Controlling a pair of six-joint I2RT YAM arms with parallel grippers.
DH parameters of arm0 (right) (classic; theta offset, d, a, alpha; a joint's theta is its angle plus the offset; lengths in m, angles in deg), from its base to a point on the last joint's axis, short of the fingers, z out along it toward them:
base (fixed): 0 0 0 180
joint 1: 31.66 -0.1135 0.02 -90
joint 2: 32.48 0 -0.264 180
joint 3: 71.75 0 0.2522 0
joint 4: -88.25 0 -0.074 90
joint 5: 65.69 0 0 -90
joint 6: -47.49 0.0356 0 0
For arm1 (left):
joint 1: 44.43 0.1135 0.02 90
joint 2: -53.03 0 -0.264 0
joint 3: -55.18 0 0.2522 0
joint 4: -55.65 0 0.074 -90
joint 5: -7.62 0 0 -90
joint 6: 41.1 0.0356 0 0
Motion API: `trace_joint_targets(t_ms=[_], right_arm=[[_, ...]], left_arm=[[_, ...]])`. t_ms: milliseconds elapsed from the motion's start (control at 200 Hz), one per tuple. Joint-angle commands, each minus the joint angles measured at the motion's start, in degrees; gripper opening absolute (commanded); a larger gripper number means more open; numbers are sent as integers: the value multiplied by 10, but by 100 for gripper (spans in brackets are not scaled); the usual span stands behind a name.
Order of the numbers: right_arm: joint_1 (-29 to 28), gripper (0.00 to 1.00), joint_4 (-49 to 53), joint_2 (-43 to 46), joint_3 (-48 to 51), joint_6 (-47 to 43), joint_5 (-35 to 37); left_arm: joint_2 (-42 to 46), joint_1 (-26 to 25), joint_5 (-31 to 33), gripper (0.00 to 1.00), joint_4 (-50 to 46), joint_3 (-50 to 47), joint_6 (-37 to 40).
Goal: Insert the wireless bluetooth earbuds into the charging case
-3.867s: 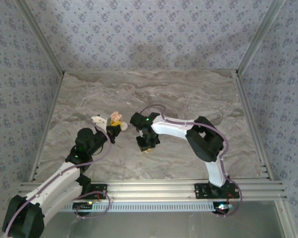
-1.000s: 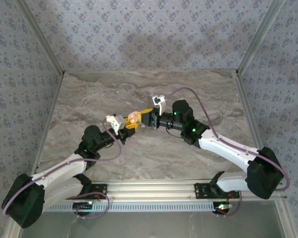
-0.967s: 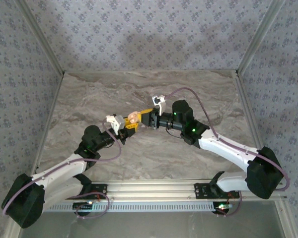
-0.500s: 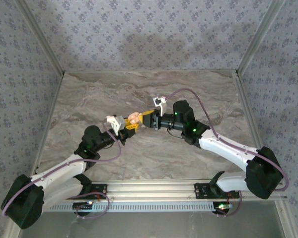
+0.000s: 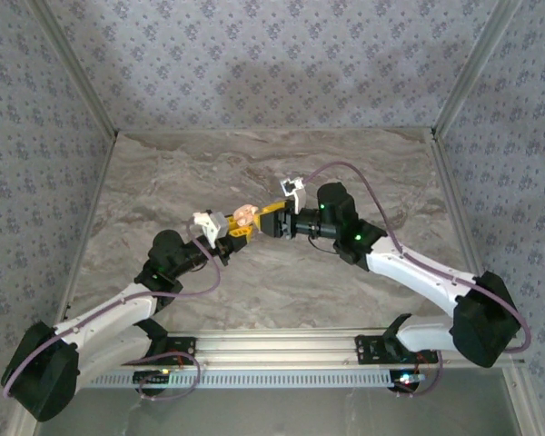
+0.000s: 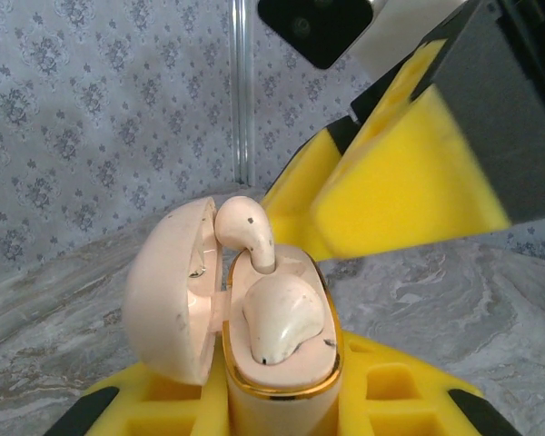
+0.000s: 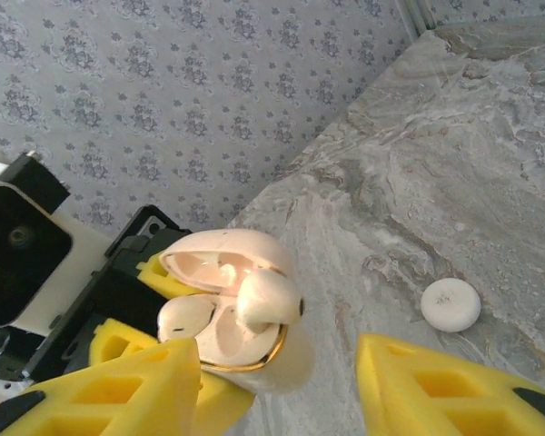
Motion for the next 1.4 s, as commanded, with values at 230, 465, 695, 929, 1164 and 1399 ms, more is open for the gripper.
trace_joint_targets(t_ms=[230, 465, 695, 929, 1164, 1399], right_arm=[[21, 39, 54, 49, -34, -29, 1], [23, 32, 43, 11, -55, -18, -28], [34, 51, 23, -10, -66, -12, -51], [42, 59, -9, -46, -83, 8, -102], [41, 51, -31, -53, -82, 19, -133], [43, 45, -24, -36, -68, 16, -126]], left_arm=[[10, -2, -8, 10, 10, 23, 11], [10, -2, -14, 10, 7, 27, 11], [10, -2, -18, 10, 4, 31, 11], [8, -4, -19, 10, 4, 34, 11], [9, -4, -14, 10, 1, 33, 13], [9, -4, -10, 10, 0, 31, 14]])
